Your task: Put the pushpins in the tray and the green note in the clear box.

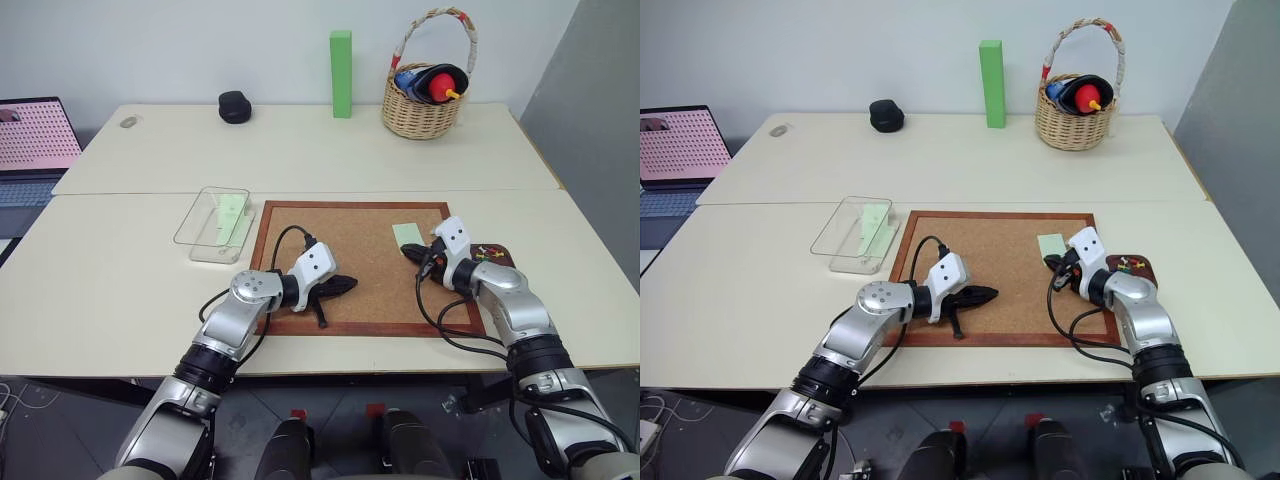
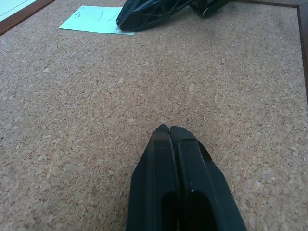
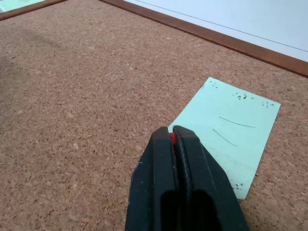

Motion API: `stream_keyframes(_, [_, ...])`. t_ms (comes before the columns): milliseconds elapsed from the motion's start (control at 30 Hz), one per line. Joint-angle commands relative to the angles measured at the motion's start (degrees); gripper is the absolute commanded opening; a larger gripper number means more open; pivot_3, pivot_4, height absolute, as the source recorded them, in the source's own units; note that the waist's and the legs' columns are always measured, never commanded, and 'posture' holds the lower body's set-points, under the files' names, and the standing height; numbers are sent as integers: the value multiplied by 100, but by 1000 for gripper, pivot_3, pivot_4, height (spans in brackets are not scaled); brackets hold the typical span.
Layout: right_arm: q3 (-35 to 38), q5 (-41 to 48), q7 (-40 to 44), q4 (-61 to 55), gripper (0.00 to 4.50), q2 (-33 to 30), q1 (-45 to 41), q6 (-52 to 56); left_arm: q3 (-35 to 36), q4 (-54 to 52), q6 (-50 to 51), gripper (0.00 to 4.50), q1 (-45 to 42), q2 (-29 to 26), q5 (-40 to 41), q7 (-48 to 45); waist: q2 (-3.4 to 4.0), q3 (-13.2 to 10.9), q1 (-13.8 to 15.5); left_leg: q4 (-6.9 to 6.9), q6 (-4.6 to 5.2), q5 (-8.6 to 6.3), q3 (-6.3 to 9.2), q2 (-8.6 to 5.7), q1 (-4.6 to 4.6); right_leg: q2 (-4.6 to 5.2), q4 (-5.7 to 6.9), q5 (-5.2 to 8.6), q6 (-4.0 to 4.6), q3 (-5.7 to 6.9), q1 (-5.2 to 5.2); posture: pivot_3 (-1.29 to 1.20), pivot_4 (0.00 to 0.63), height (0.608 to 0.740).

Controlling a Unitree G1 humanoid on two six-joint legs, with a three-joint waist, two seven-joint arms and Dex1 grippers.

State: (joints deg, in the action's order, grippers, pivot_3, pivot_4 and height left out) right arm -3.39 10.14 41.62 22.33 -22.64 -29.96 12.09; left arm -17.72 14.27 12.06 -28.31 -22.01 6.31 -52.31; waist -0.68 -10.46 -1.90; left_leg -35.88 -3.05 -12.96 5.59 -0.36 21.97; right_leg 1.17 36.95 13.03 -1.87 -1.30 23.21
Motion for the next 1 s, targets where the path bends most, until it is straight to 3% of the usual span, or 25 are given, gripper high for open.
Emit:
stream_keyframes(33, [161,202,163,-803,5,-139,-116,120,-32,334,263,0,169,6,-172,110,0,0,0,1,0,0,0,0,0,0,0,0,0,0,0,0,150,740])
stream_keyframes(333, [84,323,430,-1768,5,-464,-115,733,525,-200,-65,0,82,244,223,179,-4,-9,8,-2,0,0,7,-2,9,2,-4,0,0,6,3,0,150,740])
stream_keyframes(633, [301,482,410,-2370,0,-708,92,1180,809,-753,144,1761,140,145,512,123,-13,-19,7,3,-1,0,29,0,70,0,-4,-15,-24,28,51,0,150,740])
stream_keyframes(1000, [1391,588,422,-2797,0,-1930,1616,1599,712,-1730,219,3880,447,-155,551,-43,-21,-25,36,-1,-1,0,29,-6,86,8,-9,-13,-26,30,60,0,150,740])
